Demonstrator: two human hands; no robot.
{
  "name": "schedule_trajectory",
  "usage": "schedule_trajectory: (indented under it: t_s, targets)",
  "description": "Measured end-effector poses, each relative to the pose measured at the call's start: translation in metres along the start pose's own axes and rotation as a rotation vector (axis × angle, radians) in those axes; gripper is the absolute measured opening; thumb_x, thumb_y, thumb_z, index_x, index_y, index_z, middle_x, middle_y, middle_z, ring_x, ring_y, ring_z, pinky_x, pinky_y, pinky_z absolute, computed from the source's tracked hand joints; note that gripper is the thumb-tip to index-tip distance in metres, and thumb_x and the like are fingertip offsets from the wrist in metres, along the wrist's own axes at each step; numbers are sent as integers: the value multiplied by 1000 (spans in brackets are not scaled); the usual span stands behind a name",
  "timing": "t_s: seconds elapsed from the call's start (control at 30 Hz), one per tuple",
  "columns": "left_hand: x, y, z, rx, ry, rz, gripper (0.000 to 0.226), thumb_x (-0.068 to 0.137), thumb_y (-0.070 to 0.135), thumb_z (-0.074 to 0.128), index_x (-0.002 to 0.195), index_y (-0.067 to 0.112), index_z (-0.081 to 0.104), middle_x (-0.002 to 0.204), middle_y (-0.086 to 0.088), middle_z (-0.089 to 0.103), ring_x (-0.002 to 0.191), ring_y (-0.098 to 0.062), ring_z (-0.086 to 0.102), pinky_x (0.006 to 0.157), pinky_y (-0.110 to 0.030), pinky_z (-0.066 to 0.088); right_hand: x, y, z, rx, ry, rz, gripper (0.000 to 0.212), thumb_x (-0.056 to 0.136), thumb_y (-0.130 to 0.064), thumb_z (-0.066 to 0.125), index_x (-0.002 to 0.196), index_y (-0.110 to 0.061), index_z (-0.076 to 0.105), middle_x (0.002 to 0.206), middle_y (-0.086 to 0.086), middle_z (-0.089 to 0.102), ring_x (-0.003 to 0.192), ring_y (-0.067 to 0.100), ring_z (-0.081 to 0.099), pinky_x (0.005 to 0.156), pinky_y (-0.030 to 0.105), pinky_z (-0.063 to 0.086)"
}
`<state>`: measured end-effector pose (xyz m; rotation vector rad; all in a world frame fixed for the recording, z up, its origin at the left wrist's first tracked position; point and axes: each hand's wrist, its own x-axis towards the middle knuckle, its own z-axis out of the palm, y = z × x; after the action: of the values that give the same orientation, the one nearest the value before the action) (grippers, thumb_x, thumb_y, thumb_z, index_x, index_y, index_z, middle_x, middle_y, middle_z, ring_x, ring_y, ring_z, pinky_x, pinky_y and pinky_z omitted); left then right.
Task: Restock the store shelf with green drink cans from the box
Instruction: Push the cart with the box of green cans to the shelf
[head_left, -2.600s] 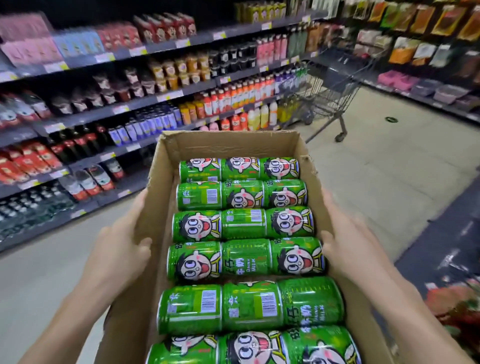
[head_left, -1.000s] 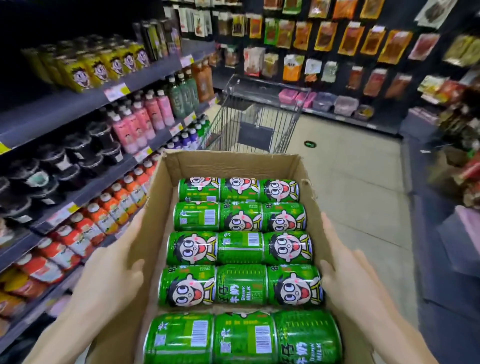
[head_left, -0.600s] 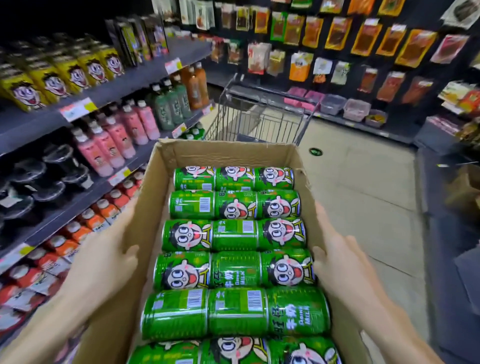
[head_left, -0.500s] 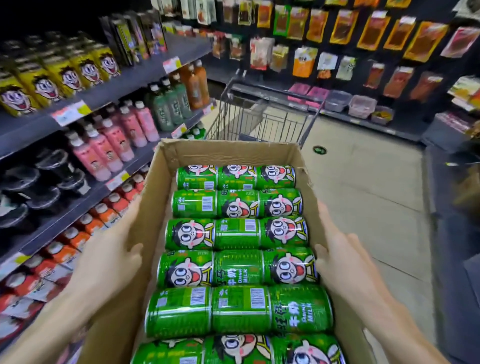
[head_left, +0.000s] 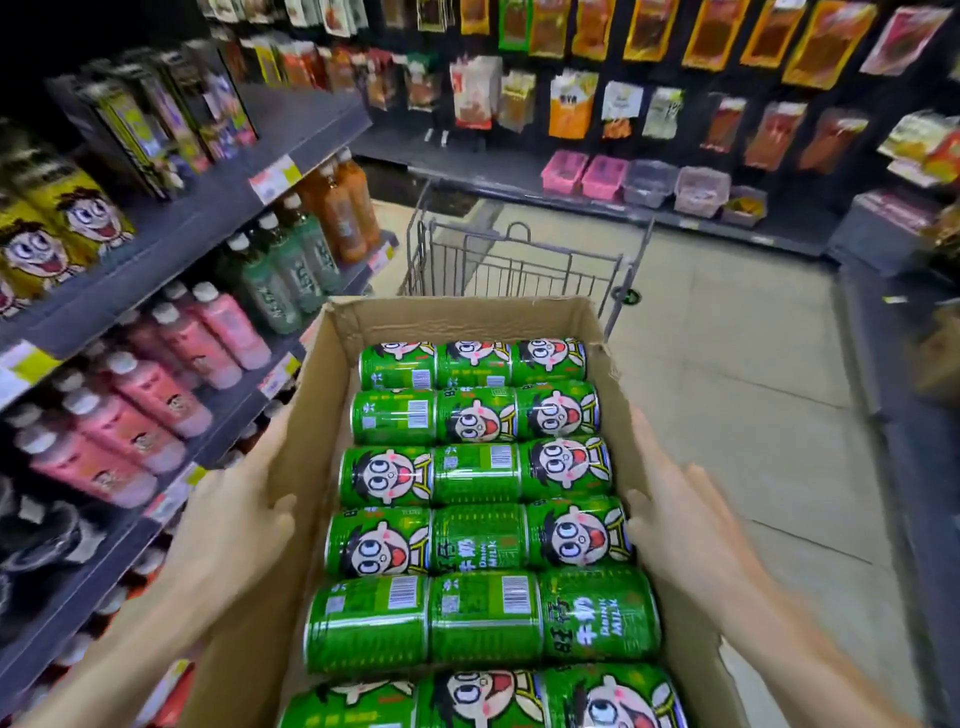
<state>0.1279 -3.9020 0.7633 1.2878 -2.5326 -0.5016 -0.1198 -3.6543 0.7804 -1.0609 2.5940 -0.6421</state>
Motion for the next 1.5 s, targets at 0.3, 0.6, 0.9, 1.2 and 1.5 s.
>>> schedule_trajectory:
  t_s: [0.3,0.6,0.9,1.2,1.5]
  targets:
    - [148,-36,47,48,-85,72,102,72,4,66,149,49,17,110,-23,68,94,-44,65,76,-46,54,111,-12,52,145,-14,97,85,89,-10,56,155,-29,7,87,20,63,92,43,59,61,35,31]
    - [259,-49,129,90,-203,75,99,76,4,64,150,47,15,95,-25,70,83,-44,64,68,-43,53,206,27,128,177,-28,288,94,88,-6,54,157,-28,-5,79,21,63,77,40,58,62,39,43]
    - [312,-70,235,31,-300,40,91,79,6,65,149,43,21,96,-21,71,87,-37,67,78,-43,55,255,71,208,155,-45,410,95,86,-4,54,156,-31,-5,84,20,67,67,33,48,61,35,39]
    - [328,-101,297,96,-420,7,95,83,7,60,146,57,9,76,-24,68,68,-38,65,66,-45,55,269,91,287,69,-158,501,105,86,-8,59,154,-26,-18,88,11,64,83,31,60,73,39,51]
    - [321,-97,349,221,-495,18,92,84,4,56,153,40,8,83,-26,66,76,-41,63,64,-43,46,274,119,340,51,-164,574,104,83,-5,62,156,-28,-8,80,11,57,76,33,59,66,41,52]
